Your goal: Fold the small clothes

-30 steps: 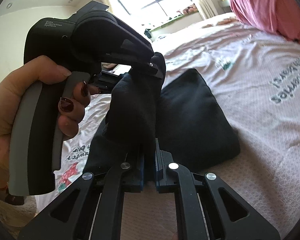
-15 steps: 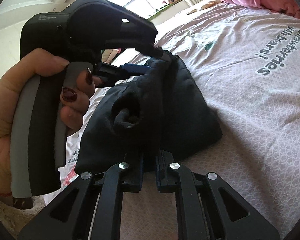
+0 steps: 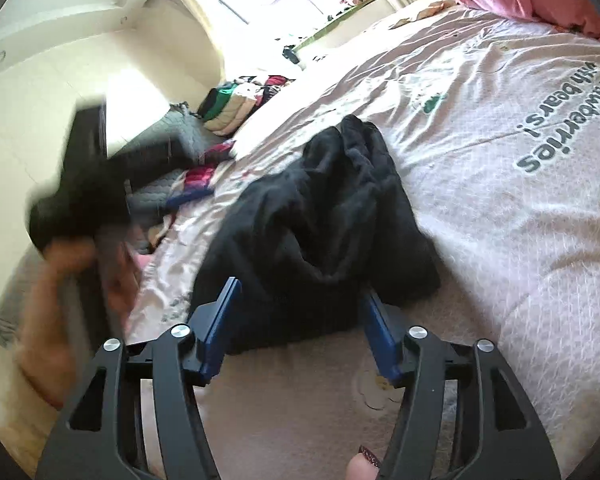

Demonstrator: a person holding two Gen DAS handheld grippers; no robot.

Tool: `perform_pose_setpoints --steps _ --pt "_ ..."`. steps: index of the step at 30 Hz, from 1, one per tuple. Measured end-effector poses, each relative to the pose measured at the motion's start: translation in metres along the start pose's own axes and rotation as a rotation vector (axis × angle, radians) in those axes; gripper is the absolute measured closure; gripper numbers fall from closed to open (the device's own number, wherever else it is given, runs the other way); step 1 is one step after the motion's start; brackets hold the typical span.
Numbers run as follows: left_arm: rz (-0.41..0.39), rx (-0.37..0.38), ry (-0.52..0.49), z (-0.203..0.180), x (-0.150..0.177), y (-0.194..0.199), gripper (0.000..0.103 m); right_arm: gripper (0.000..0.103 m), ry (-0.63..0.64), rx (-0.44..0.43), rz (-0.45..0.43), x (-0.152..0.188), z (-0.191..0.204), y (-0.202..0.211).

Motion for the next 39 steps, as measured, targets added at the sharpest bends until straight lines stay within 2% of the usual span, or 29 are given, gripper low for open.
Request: perform_pose_setpoints --steps 3,6,8,13,14,16,17,21,26,31,39 --pt "0.021 -0.013 0.006 0.016 0.018 -0.008 0.054 0.028 -0.022 -0.012 0.063 -0.019 -0.003 -0.009" --pt "0.024 -0.019 0.006 0.024 0.033 -0.013 0.053 0.028 -0.039 -0.029 0.135 -0.039 -0.005 -0.029" --pt "0.012 -0.029 -0.003 0.024 0.037 -0.013 0.052 0.028 -0.038 -0.009 0.185 -0.049 -0.011 -0.039" --pt "0.003 -0.046 -0.029 0.020 0.040 -0.010 0.051 0.028 -0.038 0.018 0.226 -0.070 -0.022 -0.070" --pt "0.003 -0.047 -0.031 0.020 0.041 -0.010 0.051 0.031 -0.034 0.027 0.224 -0.071 -0.024 -0.073" --pt "0.003 -0.051 -0.032 0.020 0.041 -0.011 0.051 0.050 -0.005 0.043 0.223 -0.073 -0.023 -0.076" --pt "0.003 -0.050 -0.032 0.020 0.040 -0.011 0.050 0.078 0.015 0.047 0.222 -0.075 -0.023 -0.077" --pt "-0.003 -0.046 -0.029 0.018 0.039 -0.010 0.049 0.084 0.072 0.061 0.186 -0.084 -0.020 -0.082" --pt "-0.013 0.012 -0.023 0.007 0.040 -0.004 0.047 0.084 0.232 0.179 0.111 -0.093 -0.011 -0.061" --pt "-0.009 0.003 -0.055 -0.001 0.045 -0.009 0.047 0.079 0.169 0.222 0.165 -0.080 -0.043 -0.081" --pt "-0.006 0.012 -0.042 0.000 0.051 -0.004 0.045 0.059 0.170 0.293 0.115 -0.070 -0.042 -0.065"
Point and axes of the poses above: each gripper's, at about its wrist camera, not at the fingertips, and y roughly against the way its jaws point, z to its left, x to its underside, the point moved 8 cm from there along -y, roughly the way its jaws point, and after that the axes turned 7 degrees about z, right-handed, at the moved point
